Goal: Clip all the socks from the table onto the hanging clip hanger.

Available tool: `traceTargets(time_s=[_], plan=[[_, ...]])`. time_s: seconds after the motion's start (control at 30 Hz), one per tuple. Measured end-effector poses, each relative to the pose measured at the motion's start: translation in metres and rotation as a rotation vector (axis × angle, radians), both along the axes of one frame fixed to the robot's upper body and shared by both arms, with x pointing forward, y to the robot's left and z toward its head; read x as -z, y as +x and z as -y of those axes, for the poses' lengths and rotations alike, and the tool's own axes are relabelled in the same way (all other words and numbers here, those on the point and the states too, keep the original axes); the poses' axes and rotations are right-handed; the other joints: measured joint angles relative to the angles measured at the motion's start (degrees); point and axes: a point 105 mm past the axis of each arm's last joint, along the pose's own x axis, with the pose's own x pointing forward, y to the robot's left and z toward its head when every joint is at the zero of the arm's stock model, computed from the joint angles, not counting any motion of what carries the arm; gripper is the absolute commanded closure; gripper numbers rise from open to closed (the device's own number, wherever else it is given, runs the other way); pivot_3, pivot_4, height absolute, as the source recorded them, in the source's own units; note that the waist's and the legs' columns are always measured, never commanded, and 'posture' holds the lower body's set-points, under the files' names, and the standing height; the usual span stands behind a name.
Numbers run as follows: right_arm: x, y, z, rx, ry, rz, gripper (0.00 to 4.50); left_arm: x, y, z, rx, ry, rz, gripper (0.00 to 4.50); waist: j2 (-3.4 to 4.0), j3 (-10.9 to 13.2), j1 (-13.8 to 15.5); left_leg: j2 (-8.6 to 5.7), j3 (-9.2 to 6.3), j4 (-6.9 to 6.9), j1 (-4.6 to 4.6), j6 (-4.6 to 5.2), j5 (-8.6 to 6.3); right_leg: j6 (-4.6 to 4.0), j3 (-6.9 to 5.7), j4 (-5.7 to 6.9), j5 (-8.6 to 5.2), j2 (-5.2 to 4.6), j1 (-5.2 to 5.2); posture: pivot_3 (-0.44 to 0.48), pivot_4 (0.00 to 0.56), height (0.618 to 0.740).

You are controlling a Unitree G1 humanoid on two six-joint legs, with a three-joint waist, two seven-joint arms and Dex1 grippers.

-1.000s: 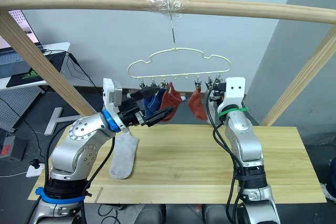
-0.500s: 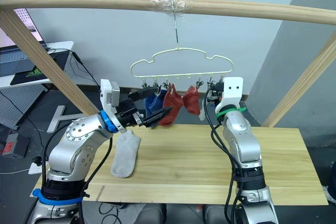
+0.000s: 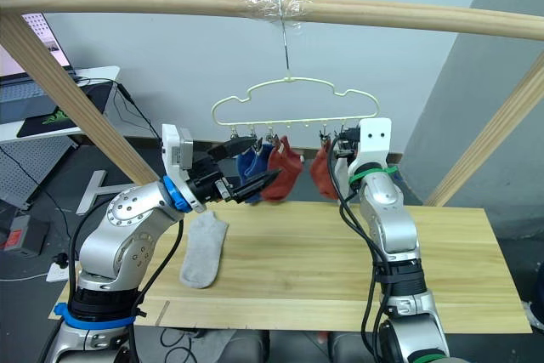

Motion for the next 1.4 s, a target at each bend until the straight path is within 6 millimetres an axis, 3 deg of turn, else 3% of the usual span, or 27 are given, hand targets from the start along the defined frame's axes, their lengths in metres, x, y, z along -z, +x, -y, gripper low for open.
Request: traceTargets(time_s=[1.0,1.1,1.23,1.4], plan=[[-0.0062,0.0042,0.0,-0.018,-0.021,0.033,3.27,-0.0058,-0.0003,0.0022,0.017,-0.016,0.011,0.0,0.0,0.02,0.05,0.0,0.0,0.0,0.0,0.0,0.0,0.0,0.0,0.0,0.0,0.0,0.0,0.18,0.161,0.74],[-0.006,0.0043,0.0,-0.019,-0.02,0.032,2.77,-0.0058,-0.0003,0.0022,0.018,-0.016,0.012,0.0,0.0,0.02,0.06,0.0,0.0,0.0,0.0,0.0,0.0,0.0,0.0,0.0,0.0,0.0,0.0,0.18,0.161,0.74],[-0.0056,0.0045,0.0001,-0.018,-0.021,0.031,1.43,-0.0066,-0.0002,0.0025,0.019,-0.016,0.014,0.0,0.0,0.02,0.06,0.0,0.0,0.0,0.0,0.0,0.0,0.0,0.0,0.0,0.0,0.0,0.0,0.179,0.158,0.74],[-0.0036,0.0052,0.0004,-0.016,-0.022,0.024,1.43,-0.0081,0.0,0.0029,0.02,-0.016,0.02,0.0,0.0,0.02,0.06,0.0,0.0,0.0,0.0,0.0,0.0,0.0,0.0,0.0,0.0,0.0,0.0,0.179,0.157,0.74]])
